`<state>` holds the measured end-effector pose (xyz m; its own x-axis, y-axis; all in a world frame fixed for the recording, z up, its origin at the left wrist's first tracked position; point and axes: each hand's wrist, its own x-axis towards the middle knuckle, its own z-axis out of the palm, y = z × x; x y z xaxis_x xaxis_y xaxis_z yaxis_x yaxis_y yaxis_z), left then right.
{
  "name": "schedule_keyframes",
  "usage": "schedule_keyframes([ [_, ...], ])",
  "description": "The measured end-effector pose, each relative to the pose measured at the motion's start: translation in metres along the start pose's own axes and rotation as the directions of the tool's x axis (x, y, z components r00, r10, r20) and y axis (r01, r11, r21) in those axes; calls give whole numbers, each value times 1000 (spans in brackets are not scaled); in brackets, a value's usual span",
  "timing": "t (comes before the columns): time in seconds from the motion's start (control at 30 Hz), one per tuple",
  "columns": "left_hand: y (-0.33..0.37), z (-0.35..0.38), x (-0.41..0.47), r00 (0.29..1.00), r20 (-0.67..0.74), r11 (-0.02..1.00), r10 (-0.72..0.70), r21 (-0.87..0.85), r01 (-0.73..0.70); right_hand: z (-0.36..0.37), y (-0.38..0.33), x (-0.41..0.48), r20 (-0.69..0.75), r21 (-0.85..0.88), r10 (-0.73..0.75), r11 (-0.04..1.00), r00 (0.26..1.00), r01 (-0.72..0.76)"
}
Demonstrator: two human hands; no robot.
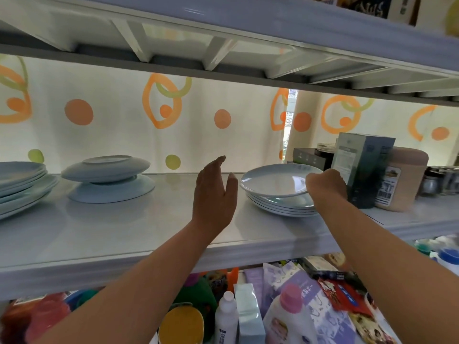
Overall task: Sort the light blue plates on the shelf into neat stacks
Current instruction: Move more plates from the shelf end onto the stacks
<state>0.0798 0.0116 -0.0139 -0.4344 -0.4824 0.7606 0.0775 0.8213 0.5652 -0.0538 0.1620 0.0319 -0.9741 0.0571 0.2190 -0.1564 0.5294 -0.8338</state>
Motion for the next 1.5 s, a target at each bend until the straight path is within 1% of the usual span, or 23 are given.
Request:
schedule_keyframes([
  [0.07, 0, 0, 0, 1000, 0, 1000, -8, 3, 8, 2, 3, 2, 8, -58, -25, 998, 1000, 25],
  [0.13, 0, 1, -1, 1000, 3, 1000, -9, 7, 9, 5, 7, 4, 16, -93, -10, 996, 1000, 12],
  [0.23, 1, 2, -2, 1000, 17, 1000, -5, 12, 5, 7, 12, 9, -8, -118, -14, 993, 1000, 13],
  [0.4, 4, 3, -3, 1000, 26, 1000, -9, 10, 9, 5, 18, 12, -37, -88, 56, 994, 998, -59],
  [0.67, 2, 2, -3, 999, 35, 1000, 0, 31, -1, 2, 22, 10, -51, -98, 71, 992, 996, -76],
  [0.73, 3, 1, -3, 999, 37, 1000, -3, 31, 2, 0, 19, 8, -55, -114, 51, 992, 997, -57],
  [0.77, 4, 1, -4, 999, 40, 1000, -5, 30, 3, -1, 17, 6, -67, -130, 16, 991, 998, -25],
  [0.83, 4, -2, -5, 999, 42, 1000, 0, 31, -2, 0, 11, -1, -117, -170, -99, 982, 988, 78],
  [0.93, 1, -9, -6, 1000, 30, 999, 9, 37, -10, 4, -7, -17, -164, -177, -286, 950, 944, 257],
  [1.0, -3, -19, -7, 1000, 13, 999, 7, 46, -8, 12, -21, -31, -152, -154, -397, 914, 905, 375],
  [1.13, -17, -52, -9, 1000, -23, 995, 20, 102, -17, 43, -54, -68, -57, -115, -587, 807, 808, 579],
  [1.23, -36, -90, -8, 998, -60, 981, 5, 192, 7, 74, -76, -96, 13, -68, -654, 755, 757, 653],
  [1.3, -56, -120, -6, 995, -82, 952, 55, 306, -28, 96, -91, -115, 72, -6, -659, 750, 748, 661],
  [1.37, -76, -148, -4, 993, -70, 910, 97, 409, -61, 117, -103, -132, 137, 43, -675, 735, 725, 677],
  [1.5, -107, -189, 0, 996, -68, 856, 64, 517, -20, 160, -121, -165, 288, 143, -723, 681, 628, 718],
])
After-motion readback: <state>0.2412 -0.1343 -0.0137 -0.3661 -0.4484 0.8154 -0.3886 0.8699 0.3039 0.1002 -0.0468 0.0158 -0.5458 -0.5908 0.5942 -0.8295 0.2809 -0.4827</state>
